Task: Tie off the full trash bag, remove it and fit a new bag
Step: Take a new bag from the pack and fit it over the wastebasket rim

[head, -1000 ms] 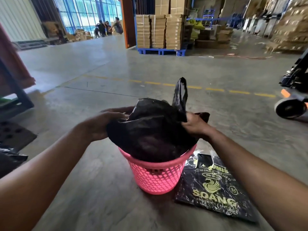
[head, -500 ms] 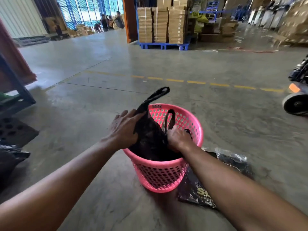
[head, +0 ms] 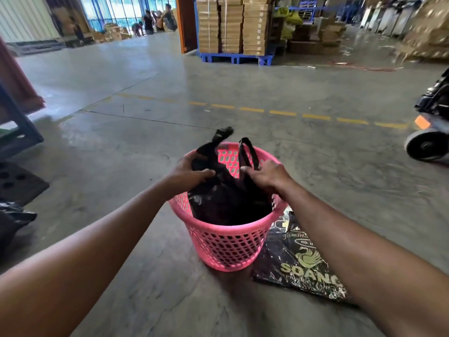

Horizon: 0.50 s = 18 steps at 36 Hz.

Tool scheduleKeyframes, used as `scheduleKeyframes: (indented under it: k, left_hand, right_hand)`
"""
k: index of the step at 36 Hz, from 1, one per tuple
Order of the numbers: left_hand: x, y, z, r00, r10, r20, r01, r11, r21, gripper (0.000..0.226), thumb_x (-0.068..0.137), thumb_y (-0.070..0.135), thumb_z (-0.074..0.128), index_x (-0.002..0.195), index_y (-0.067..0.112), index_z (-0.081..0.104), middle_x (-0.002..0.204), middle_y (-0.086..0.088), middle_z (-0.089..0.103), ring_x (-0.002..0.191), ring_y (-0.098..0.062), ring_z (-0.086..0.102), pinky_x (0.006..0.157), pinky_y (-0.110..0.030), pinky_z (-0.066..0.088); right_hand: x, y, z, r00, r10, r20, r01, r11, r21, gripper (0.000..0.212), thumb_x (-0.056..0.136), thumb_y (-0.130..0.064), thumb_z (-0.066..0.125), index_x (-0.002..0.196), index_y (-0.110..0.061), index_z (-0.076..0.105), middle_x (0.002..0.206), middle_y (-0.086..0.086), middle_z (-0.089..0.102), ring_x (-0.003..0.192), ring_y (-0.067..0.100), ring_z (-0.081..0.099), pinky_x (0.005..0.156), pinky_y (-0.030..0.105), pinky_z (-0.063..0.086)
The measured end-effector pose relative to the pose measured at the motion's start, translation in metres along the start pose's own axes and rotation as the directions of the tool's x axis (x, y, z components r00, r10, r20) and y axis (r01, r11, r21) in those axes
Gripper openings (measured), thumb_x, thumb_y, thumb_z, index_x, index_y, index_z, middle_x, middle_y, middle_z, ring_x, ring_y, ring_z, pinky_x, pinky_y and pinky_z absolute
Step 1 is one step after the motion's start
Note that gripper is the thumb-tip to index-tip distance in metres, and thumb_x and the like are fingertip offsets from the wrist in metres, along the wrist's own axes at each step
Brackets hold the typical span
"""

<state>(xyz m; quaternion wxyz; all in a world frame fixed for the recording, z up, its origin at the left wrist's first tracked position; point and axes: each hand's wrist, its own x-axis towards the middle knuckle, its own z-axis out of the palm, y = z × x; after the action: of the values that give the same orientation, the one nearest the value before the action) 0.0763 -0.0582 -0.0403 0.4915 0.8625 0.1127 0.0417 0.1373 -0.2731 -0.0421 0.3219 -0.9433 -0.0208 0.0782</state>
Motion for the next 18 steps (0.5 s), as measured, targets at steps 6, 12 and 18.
scheduleKeyframes:
  k: [6, 12, 18]
  left_hand:
    - [-0.013, 0.008, -0.033, 0.954, -0.037, -0.299, 0.078, 0.989, 0.126, 0.098, 0.055, 0.077, 0.082, 0.125, 0.021, 0.04, 0.116, -0.004, 0.058, 0.102, -0.025, 0.06, 0.091, -0.035, 0.049]
    - [-0.014, -0.014, -0.066, 0.982, -0.113, -0.154, 0.122, 0.991, 0.047, 0.06, 0.046, 0.061, 0.089, 0.093, 0.026, 0.076, 0.094, -0.001, 0.08, 0.09, -0.023, 0.078, 0.088, -0.045, 0.062]
    - [-0.043, -0.004, -0.067, 0.994, 0.014, -0.108, 0.011, 0.975, 0.223, 0.019, 0.067, 0.028, 0.082, 0.077, 0.036, 0.069, 0.084, 0.007, 0.072, 0.086, -0.023, 0.072, 0.075, -0.034, 0.059]
  right_hand:
    - [-0.013, 0.008, -0.039, 0.988, -0.094, -0.12, 0.095, 0.995, 0.001, 0.033, 0.087, -0.033, 0.065, 0.062, -0.014, 0.056, 0.08, 0.012, 0.066, 0.086, 0.029, 0.065, 0.069, 0.027, 0.037]
    - [-0.021, 0.048, -0.073, 0.98, -0.17, -0.102, 0.187, 0.962, 0.198, 0.021, 0.07, 0.001, 0.077, 0.076, -0.018, 0.073, 0.085, 0.007, 0.074, 0.078, 0.02, 0.065, 0.074, 0.034, 0.051]
    - [-0.044, 0.067, -0.1, 0.976, -0.196, 0.094, 0.163, 0.948, 0.274, 0.015, 0.082, 0.013, 0.07, 0.078, -0.001, 0.071, 0.055, 0.0, 0.06, 0.045, 0.01, 0.046, 0.043, 0.019, 0.034]
